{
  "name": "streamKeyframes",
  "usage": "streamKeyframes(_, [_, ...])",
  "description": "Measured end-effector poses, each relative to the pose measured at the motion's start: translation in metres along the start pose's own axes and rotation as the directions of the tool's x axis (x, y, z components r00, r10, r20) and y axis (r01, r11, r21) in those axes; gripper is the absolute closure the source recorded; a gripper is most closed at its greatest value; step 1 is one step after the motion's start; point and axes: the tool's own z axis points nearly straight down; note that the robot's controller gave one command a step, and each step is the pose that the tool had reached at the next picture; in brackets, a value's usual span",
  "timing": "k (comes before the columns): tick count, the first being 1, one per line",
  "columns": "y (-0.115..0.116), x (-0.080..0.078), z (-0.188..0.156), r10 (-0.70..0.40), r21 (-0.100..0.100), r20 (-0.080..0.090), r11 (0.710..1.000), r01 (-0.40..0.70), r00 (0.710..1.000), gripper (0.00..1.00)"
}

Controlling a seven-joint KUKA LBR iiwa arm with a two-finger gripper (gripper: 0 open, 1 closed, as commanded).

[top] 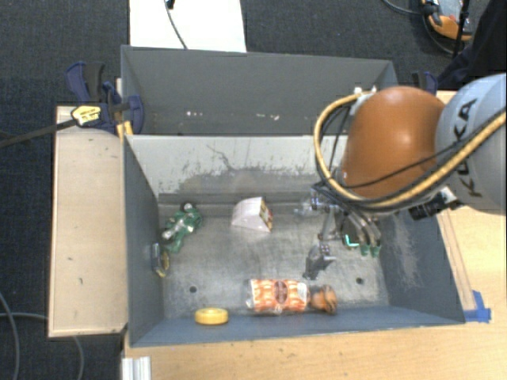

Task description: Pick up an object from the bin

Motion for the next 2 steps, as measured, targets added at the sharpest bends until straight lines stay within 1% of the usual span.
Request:
streamKeyframes(1, [0.0,-0.002,-0.003,0.002,-0.001,0.008,1.0,-0.002,1.0,0.0])
streamKeyframes(2, [-0.009,0.001,0.043,-0.056,0.0,0.014,0.998,0.056,0.998,0.0])
